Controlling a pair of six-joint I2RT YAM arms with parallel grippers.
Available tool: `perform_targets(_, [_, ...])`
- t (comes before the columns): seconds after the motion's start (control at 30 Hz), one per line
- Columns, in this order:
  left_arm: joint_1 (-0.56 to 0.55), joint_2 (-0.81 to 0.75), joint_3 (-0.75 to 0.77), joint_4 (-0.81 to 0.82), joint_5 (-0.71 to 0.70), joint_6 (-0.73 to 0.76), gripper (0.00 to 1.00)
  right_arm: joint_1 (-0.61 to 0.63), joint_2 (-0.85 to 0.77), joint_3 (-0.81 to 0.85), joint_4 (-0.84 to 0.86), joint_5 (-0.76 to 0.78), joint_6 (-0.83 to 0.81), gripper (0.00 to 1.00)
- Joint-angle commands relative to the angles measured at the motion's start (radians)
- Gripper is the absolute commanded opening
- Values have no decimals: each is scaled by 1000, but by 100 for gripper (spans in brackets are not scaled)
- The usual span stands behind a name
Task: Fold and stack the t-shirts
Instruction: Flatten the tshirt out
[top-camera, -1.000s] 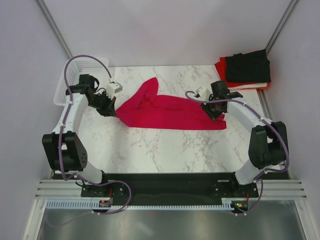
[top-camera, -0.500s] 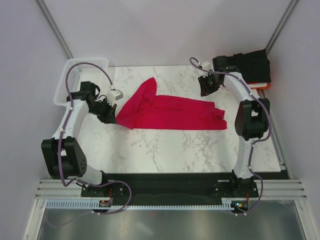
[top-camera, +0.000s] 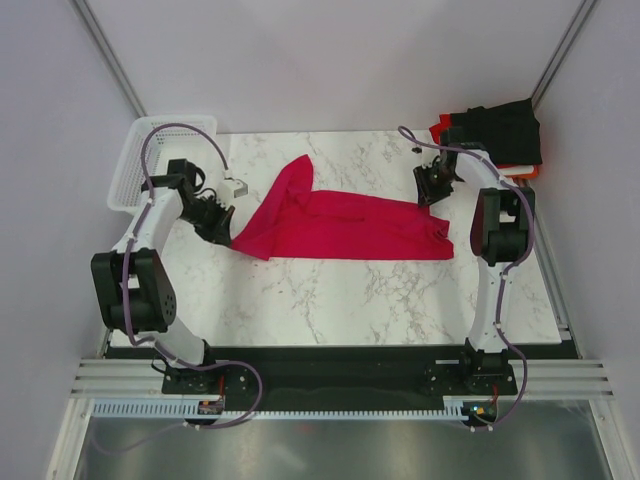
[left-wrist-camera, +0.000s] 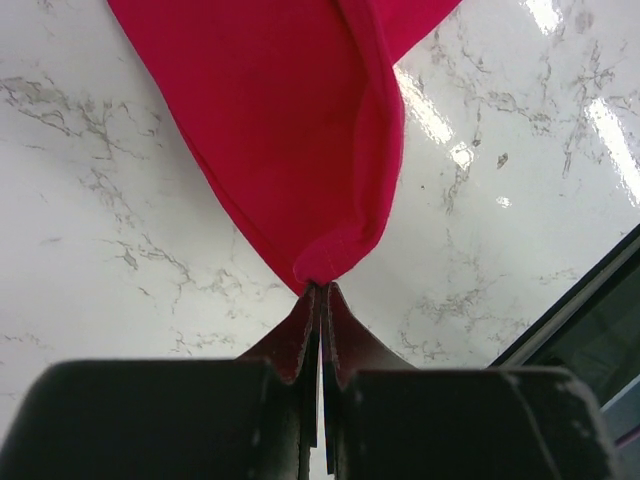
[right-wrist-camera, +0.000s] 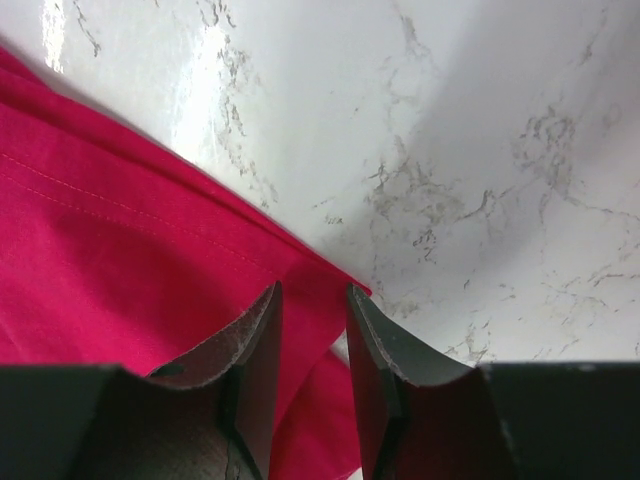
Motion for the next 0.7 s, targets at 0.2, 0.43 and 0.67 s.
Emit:
perform_targets(0.2, [-1,105,96,9,-20,1,2,9,-61,-54,28,23,10,40])
perform_targets(0.43, [-1,111,111,8,-11,-5,2,3,-107,-121,117,90,16,40])
perform_targets(0.67, [-1,119,116,8,-1,-11,2,0,-102,-144,135,95,17,41])
